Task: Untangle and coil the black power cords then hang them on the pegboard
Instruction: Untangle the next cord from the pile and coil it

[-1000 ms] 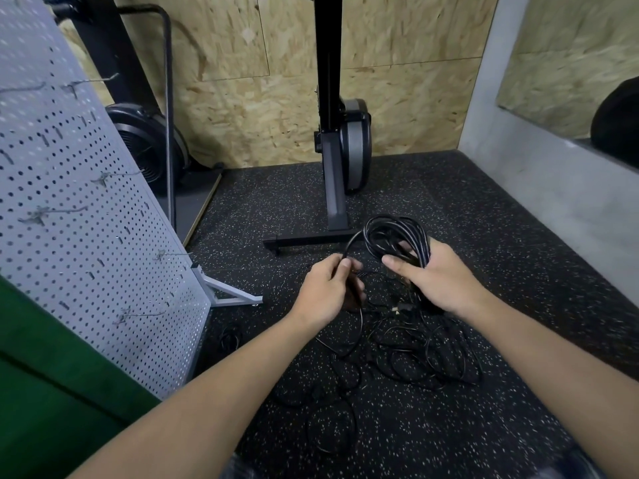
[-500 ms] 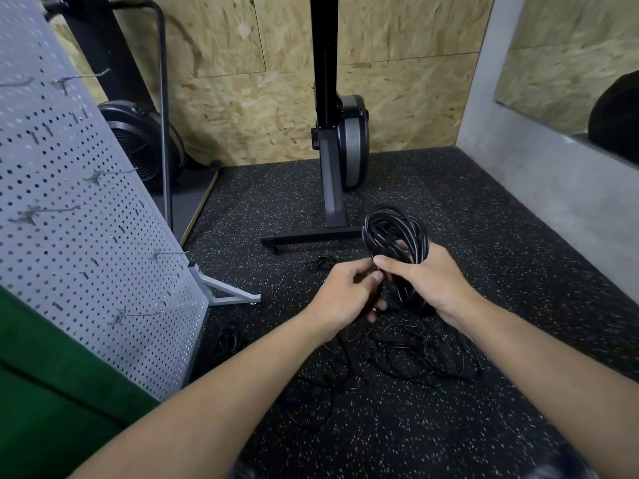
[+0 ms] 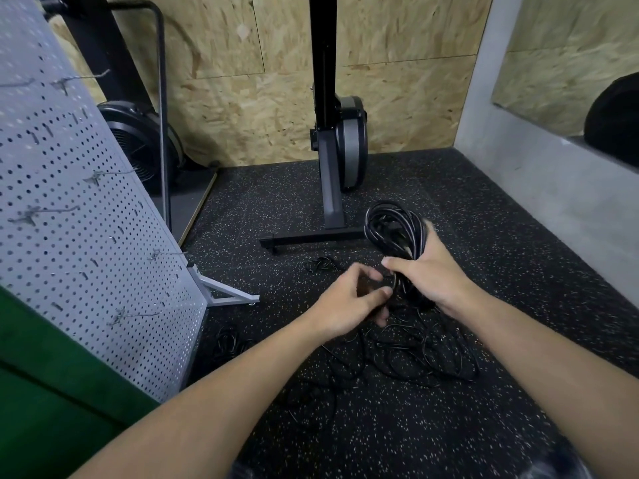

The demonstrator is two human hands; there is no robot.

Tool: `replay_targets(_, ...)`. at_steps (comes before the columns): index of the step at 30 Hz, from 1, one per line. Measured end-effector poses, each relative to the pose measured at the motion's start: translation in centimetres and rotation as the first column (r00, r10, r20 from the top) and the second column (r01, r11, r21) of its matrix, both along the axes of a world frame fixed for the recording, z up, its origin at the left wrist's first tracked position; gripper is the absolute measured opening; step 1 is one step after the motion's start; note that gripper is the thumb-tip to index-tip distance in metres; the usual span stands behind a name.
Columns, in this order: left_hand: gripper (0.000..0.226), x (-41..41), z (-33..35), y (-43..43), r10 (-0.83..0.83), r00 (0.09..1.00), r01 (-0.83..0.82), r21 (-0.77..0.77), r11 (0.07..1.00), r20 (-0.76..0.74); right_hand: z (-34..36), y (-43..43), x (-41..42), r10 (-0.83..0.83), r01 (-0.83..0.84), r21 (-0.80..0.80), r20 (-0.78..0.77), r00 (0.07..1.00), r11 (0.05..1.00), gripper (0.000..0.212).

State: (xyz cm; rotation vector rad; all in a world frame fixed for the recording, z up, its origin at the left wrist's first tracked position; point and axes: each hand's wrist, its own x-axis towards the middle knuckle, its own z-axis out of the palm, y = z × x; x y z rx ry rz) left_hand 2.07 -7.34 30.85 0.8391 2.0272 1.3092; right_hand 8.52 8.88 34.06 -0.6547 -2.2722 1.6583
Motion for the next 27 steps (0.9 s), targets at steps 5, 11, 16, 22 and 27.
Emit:
replay_targets(5,0.02,-0.5,-0.4,-0.9,-0.223,0.951,0.155,-0.292,0.944,-0.216,0.9,0.5,1.3,0.011,-0.025,0.269,0.055,0.998,0.963,0.123)
replay_targets(11,0.014,-0.4,0.7,-0.6,-0.185,0.838,0.115,-0.166,0.979,-0.514,0.0,2.1,0.8,-0.009,-0.019,0.36,0.075,0.997,0.933,0.1)
replay_targets(16,0.021,-0.7,1.4,-0.4,-0.133,0.669,0.131,-0.06,0.99,-0.732,-0.8,3.1,0.4,0.011,-0.059,0.344,0.139,0.99,0.937,0.093)
replay_targets(22,0.017,-1.5,2.0,-0.5,-0.043,0.613,0.168,0.077,0.983,-0.789,-1.7,3.1,-0.1,0.129,-0.183,0.291,0.196,0.972,0.939,0.096)
replay_targets(27,0.02,-1.8,2.2,-0.7,0.061,0.713,0.081,0.169,0.982,-0.698,-1.5,2.6,-0.4,0.223,-0.233,0.145,0.084,0.971,0.962,0.092)
